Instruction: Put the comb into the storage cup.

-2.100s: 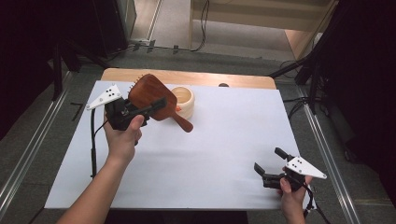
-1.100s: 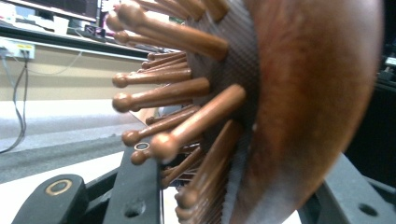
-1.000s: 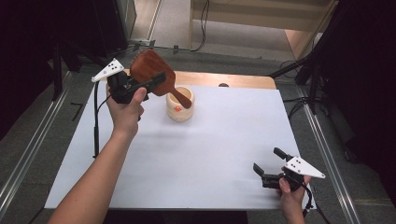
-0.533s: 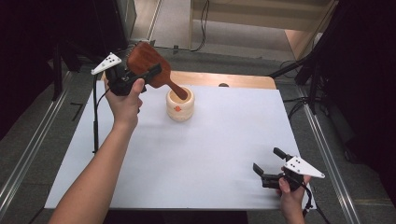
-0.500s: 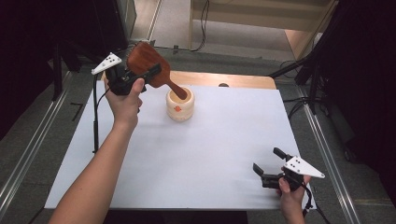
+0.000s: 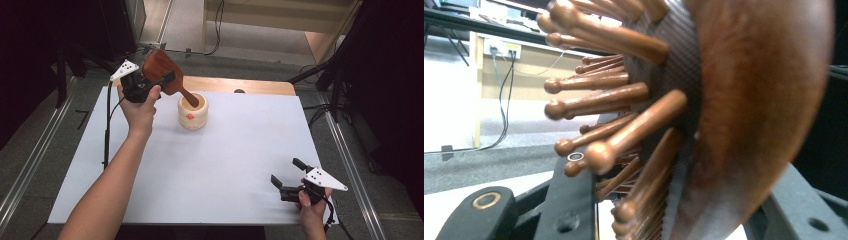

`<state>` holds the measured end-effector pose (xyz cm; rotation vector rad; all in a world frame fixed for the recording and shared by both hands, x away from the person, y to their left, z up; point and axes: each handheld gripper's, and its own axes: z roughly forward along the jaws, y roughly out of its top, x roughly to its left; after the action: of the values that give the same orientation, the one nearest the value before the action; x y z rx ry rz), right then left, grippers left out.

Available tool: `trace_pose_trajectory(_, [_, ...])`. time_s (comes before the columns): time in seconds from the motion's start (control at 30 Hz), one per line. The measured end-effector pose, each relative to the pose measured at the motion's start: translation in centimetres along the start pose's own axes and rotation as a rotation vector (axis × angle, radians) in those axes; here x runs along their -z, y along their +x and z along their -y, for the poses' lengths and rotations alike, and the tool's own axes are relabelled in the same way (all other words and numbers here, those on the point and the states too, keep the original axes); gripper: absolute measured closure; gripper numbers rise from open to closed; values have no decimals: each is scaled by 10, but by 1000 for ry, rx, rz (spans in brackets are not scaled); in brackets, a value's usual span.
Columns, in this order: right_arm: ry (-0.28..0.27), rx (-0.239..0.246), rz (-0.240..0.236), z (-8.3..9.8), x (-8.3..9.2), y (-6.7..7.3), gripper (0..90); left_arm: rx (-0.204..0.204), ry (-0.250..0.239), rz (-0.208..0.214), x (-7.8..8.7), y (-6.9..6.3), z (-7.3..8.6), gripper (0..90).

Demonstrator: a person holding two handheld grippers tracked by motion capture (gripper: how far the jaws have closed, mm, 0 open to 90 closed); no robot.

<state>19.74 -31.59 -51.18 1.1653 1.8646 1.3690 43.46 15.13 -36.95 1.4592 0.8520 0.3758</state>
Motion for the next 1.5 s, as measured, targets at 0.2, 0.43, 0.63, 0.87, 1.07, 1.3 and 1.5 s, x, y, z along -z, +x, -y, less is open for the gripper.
trace_pose_trajectory(0.2, [1, 3, -1, 0, 0, 1, 0, 10, 28, -15, -8, 3, 10, 579])
trace_pose_trajectory(0.43, [2, 4, -1, 0, 0, 0, 0, 28, 65, -29, -17, 8, 24, 579])
trace_pose_trajectory(0.63, [2, 4, -1, 0, 0, 0, 0, 33, 91, -33, -25, 7, 33, 579])
trace_pose_trajectory(0.87, [1, 4, 0, 0, -1, 0, 0, 51, 121, -38, -32, 10, 40, 577])
trace_pose_trajectory(1.07, [-1, 6, 0, 0, -1, 0, 0, 73, 134, -37, -38, 10, 45, 575])
trace_pose_trajectory(1.3, [-6, 4, 0, 1, -1, 0, 0, 93, 155, -52, -41, 13, 49, 570])
trace_pose_trajectory(1.5, [-2, 5, -1, 0, -1, 0, 0, 116, 171, -58, -44, 15, 52, 541])
